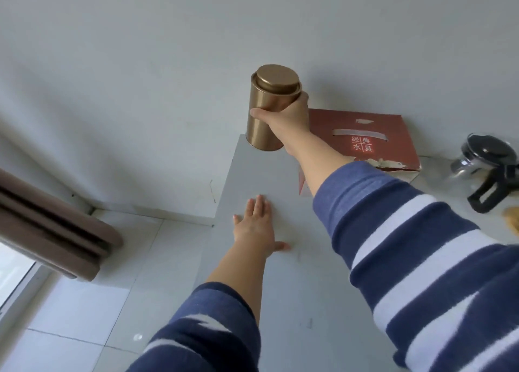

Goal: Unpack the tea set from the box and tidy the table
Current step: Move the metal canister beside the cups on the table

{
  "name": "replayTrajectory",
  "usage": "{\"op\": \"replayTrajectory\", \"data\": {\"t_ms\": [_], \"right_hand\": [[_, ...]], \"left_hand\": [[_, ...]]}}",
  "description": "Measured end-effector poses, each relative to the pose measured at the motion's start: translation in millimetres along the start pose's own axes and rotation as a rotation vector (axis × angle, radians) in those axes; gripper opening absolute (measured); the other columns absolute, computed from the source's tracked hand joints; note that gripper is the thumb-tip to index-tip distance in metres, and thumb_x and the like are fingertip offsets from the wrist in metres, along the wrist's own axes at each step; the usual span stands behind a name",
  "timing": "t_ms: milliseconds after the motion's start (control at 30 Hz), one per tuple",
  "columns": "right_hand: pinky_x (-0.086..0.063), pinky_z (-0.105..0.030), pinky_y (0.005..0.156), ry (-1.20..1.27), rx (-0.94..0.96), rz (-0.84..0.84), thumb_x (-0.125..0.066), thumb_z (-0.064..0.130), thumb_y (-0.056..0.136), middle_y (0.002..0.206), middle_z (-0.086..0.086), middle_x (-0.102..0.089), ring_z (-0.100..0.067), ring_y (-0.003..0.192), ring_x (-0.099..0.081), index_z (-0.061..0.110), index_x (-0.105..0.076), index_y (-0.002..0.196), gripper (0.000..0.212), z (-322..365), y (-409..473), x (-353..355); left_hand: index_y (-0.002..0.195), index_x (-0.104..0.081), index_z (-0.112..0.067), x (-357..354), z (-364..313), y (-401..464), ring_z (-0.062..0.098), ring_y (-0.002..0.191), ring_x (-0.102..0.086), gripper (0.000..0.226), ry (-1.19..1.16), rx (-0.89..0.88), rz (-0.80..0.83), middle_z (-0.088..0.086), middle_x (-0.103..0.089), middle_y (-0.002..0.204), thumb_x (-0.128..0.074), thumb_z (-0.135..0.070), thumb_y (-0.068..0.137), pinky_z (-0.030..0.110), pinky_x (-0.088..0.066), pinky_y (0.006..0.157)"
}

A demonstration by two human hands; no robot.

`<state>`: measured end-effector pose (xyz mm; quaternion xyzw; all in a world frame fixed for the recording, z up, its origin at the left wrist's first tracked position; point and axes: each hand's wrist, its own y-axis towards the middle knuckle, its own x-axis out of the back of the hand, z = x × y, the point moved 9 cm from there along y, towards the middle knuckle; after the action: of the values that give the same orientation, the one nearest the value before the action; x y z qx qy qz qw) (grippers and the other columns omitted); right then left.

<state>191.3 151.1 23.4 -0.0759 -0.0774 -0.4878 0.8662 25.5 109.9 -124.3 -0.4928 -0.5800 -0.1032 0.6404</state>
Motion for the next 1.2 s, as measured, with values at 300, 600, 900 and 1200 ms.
{"op": "replayTrajectory", "data": {"t_ms": [300, 600, 900, 1200], "right_hand": [[-0.048, -0.036, 0.085, 0.098, 0.048, -0.157, -0.087, 0.036, 0.058, 0.128, 0.000, -0.051, -0.017, 0.109, -0.056, 0.018, -0.033, 0.132, 0.094, 44.5, -45.8, 147.1], [-0.046, -0.034, 0.086, -0.017, -0.009, -0.469, -0.086, 0.041, 0.054, 0.127, 0.003, -0.051, -0.016, 0.111, -0.055, 0.021, -0.035, 0.128, 0.092, -7.2, -99.2, 370.8], [-0.048, -0.039, 0.092, -0.121, -0.076, -0.616, -0.086, 0.041, 0.052, 0.129, 0.000, -0.048, -0.019, 0.112, -0.055, 0.022, -0.033, 0.129, 0.096, -80.7, -104.4, 593.7], [-0.046, -0.038, 0.096, -0.155, -0.085, -0.646, -0.085, 0.040, 0.052, 0.132, 0.001, -0.047, -0.018, 0.115, -0.054, 0.021, -0.032, 0.132, 0.098, -133.0, -37.6, 720.6]], "left_hand": [[0.151, -0.026, -0.019, 17.1, -53.4, -21.4, 0.023, 0.148, -0.012, 0.066, -0.077, -0.047, -0.120, 0.001, -0.018, 0.160, -0.052, -0.031, 0.092, 0.048, -0.019, 0.118], [0.142, -0.045, -0.024, -15.7, -277.8, -45.6, 0.020, 0.144, -0.024, 0.046, -0.116, -0.409, -0.084, -0.001, -0.036, 0.153, -0.047, -0.026, 0.096, 0.040, -0.025, 0.114], [0.155, -0.017, -0.018, -78.4, -448.2, -32.2, 0.020, 0.152, 0.000, 0.064, -0.140, -0.383, -0.061, 0.001, -0.008, 0.164, -0.043, -0.030, 0.098, 0.048, -0.008, 0.122], [0.156, -0.011, -0.018, -99.0, -494.7, -2.8, 0.017, 0.152, 0.006, 0.063, -0.134, -0.180, -0.408, 0.000, -0.002, 0.165, -0.020, -0.040, 0.098, 0.050, 0.008, 0.120]]}}
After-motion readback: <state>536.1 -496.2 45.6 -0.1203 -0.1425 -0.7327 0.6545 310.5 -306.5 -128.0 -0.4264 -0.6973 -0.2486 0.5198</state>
